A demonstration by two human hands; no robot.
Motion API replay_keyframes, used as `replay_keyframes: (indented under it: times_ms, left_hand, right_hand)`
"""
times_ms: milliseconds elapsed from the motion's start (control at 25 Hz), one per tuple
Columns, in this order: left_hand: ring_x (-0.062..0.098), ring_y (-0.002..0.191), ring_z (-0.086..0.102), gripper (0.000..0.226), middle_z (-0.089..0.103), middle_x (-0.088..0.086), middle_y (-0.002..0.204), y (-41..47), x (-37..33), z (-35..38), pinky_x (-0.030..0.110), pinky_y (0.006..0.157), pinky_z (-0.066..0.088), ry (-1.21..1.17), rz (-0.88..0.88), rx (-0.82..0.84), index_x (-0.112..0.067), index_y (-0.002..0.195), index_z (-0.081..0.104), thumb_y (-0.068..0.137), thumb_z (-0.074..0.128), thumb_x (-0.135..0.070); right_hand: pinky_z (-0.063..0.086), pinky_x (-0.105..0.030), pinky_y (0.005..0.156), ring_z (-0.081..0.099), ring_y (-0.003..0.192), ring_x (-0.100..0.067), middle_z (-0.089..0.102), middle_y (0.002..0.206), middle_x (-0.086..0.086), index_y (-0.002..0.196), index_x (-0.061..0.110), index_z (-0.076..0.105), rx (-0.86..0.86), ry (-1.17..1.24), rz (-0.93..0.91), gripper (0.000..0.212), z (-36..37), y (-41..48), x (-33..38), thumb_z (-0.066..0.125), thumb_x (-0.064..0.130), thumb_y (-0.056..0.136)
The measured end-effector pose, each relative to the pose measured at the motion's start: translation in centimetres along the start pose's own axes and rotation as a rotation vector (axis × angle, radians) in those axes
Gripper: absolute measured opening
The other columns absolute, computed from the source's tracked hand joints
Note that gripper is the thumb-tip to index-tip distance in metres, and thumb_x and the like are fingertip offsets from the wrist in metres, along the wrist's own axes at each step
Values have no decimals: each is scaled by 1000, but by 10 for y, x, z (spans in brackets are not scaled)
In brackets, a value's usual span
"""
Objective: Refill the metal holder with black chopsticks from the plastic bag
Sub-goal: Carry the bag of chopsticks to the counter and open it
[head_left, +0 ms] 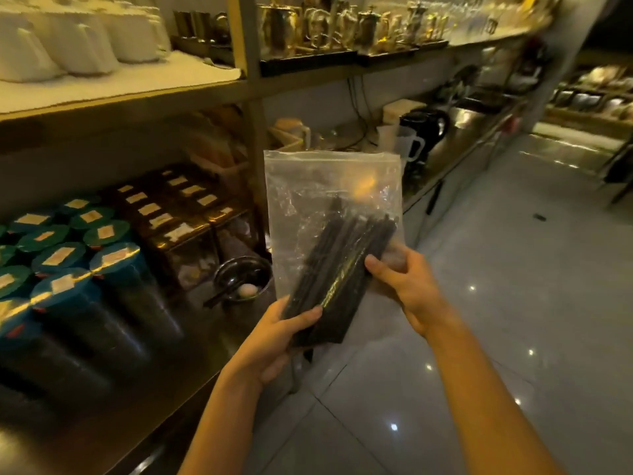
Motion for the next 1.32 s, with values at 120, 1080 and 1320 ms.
replay_keyframes:
  times_ms: [120,1080,1320]
  left_hand:
    - [30,105,68,48,71,13,115,56,0,50,45,85,58,104,18,83,-11,121,61,76,76,-10]
    - [31,100,70,29,74,16,103,364,72,454,36,81,57,254,-147,758,-6,107,69,79,69,-13]
    - [29,104,69,41,72,17,110,410,71,510,36,84,57,197,-224,980,-3,118,62,78,69,-13]
  right_hand:
    - [60,-36,77,72,96,-23,75,103,-8,114,10,65,-117,-67,-43,29,-73,15,8,67,8,86]
    - [55,-20,59,73,71,-10,76,76,4,88,21,69,-1069,-298,-19,11,-478,19,33,69,10,86]
    - [55,-19,60,73,72,-10,75,84,2,92,24,67,-1291,-418,22,10,-507,37,53,69,15,86]
Point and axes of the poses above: each hand's wrist, its own y-axis towards the middle knuckle, its own z-axis out of the palm, x = y × z, the point moved 9 cm from there along y, towards the middle knuckle
